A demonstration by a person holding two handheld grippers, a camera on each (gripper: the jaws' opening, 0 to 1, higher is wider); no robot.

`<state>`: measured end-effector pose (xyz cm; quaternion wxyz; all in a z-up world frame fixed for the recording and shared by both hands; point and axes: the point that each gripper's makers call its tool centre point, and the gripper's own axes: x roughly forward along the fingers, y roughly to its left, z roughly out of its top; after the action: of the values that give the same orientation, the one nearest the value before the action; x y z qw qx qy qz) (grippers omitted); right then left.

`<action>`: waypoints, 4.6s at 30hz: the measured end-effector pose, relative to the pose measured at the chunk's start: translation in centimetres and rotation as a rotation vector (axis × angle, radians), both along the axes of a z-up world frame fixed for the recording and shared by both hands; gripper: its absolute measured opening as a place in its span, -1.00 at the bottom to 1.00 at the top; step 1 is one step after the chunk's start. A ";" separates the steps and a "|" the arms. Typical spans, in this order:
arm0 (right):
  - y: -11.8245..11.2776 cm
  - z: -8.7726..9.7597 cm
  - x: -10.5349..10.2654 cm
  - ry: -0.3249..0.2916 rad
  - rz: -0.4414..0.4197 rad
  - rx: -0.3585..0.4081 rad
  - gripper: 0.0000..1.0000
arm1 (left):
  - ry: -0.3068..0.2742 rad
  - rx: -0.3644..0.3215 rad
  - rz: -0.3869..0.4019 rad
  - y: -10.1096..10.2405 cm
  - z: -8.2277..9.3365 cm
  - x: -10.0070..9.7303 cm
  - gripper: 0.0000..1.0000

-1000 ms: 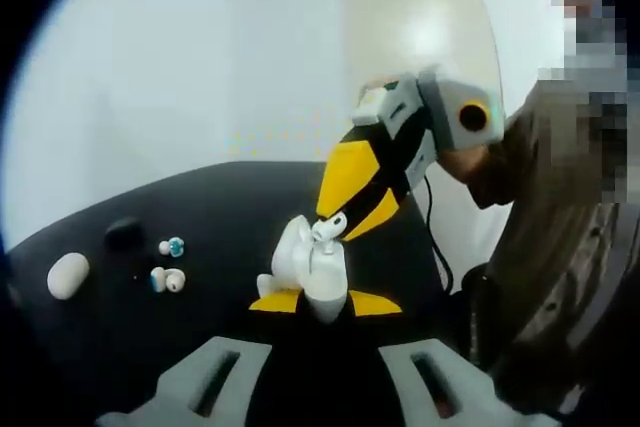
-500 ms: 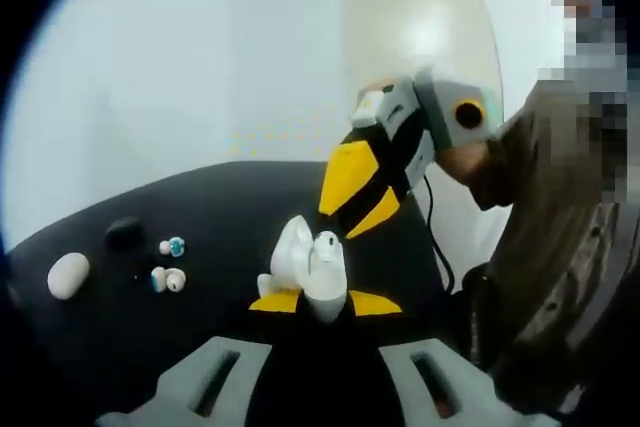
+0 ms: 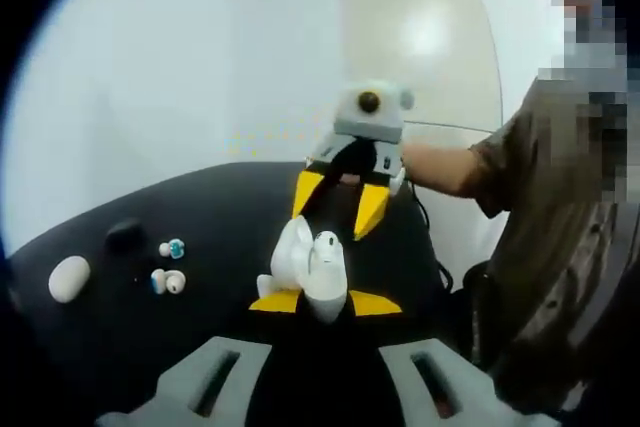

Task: Pick up three earphones and place each one into its charging case using tactile feedback, ensure that each earphone is properly inserted and securely positioned inside the case.

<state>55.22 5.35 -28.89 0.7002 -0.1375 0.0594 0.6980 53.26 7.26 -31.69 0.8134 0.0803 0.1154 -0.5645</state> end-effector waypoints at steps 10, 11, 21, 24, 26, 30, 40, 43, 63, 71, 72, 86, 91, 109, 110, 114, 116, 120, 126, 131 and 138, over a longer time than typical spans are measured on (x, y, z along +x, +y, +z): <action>1.8 -1.9 -0.6 0.078 0.071 -0.020 -0.51 | -0.013 0.003 -0.008 0.0 0.0 -0.3 -0.73; 2.1 -1.8 -0.8 0.089 0.074 -0.002 -0.57 | -0.016 0.004 -0.008 0.0 0.0 -0.3 -0.73; 1.7 -1.8 -1.3 0.091 0.081 -0.009 -0.66 | -0.032 0.006 -0.005 0.1 0.1 -0.2 -0.71; 1.0 -1.5 -1.1 0.113 0.070 -0.010 -0.66 | -0.034 0.002 0.005 0.1 0.2 0.0 -0.71; 0.4 -1.7 -1.0 0.118 0.058 -0.022 -0.66 | -0.042 -0.004 0.011 0.1 0.5 0.0 -0.72; -1.1 -1.6 -1.0 0.119 0.041 -0.024 -0.66 | -0.040 -0.045 0.023 0.2 1.2 0.2 -0.72; -1.9 -1.7 -1.2 0.117 0.034 0.014 -0.66 | 0.022 -0.088 0.174 1.7 1.5 3.1 -0.65; -1.9 -1.8 -1.4 0.127 0.036 0.023 -0.66 | 0.082 -0.104 0.133 1.4 1.5 2.7 -0.58; -2.1 -1.7 -1.6 0.093 0.052 0.042 -0.66 | 0.236 0.283 -0.180 1.1 1.7 3.9 -0.65; -2.2 -1.7 -1.8 0.082 0.055 0.044 -0.66 | 0.242 0.399 -0.221 0.0 0.0 3.9 -0.67; -2.2 -1.7 -1.8 0.080 0.055 0.044 -0.66 | 0.247 0.399 -0.223 -0.2 -0.1 3.8 -0.67; -2.2 -1.7 -1.4 0.086 0.058 0.046 -0.66 | 0.237 0.118 -0.070 1.1 1.5 3.9 -0.84; -2.2 -1.7 -1.3 0.086 0.058 0.046 -0.66 | 0.090 0.144 0.002 2.6 2.2 3.0 -0.85; -2.3 -1.8 -0.7 0.095 0.051 0.045 -0.66 | -0.534 0.314 -0.024 -3.0 6.5 0.3 -0.96; -2.4 -1.8 -0.7 0.094 0.051 0.045 -0.66 | -0.543 0.340 -0.026 -2.9 6.1 0.4 -0.96; -2.4 -1.8 -0.6 0.090 0.051 0.045 -0.66 | -0.503 0.321 -0.036 -1.7 5.1 2.1 -0.96; -2.4 -1.8 -0.5 0.092 0.051 0.045 -0.66 | -0.496 0.333 -0.025 -1.5 4.7 2.4 -0.96; -2.4 -1.8 -0.4 0.089 0.052 0.046 -0.66 | -0.463 0.321 -0.025 -1.6 4.5 1.8 -0.96; -2.4 -1.8 -0.4 0.088 0.053 0.046 -0.66 | -0.372 0.202 0.003 -2.1 5.0 1.0 -0.96; -2.4 -1.8 -0.4 0.086 0.052 0.046 -0.66 | -0.267 0.003 0.080 0.3 6.5 1.8 -0.96; -2.4 -1.8 -0.6 0.089 0.054 0.047 -0.66 | 0.241 -0.147 0.178 3.7 3.1 2.1 -0.96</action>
<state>54.66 3.00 -30.65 0.6809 -0.0913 0.0702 0.7233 55.36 10.95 -28.58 0.8440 -0.0583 0.1774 -0.5027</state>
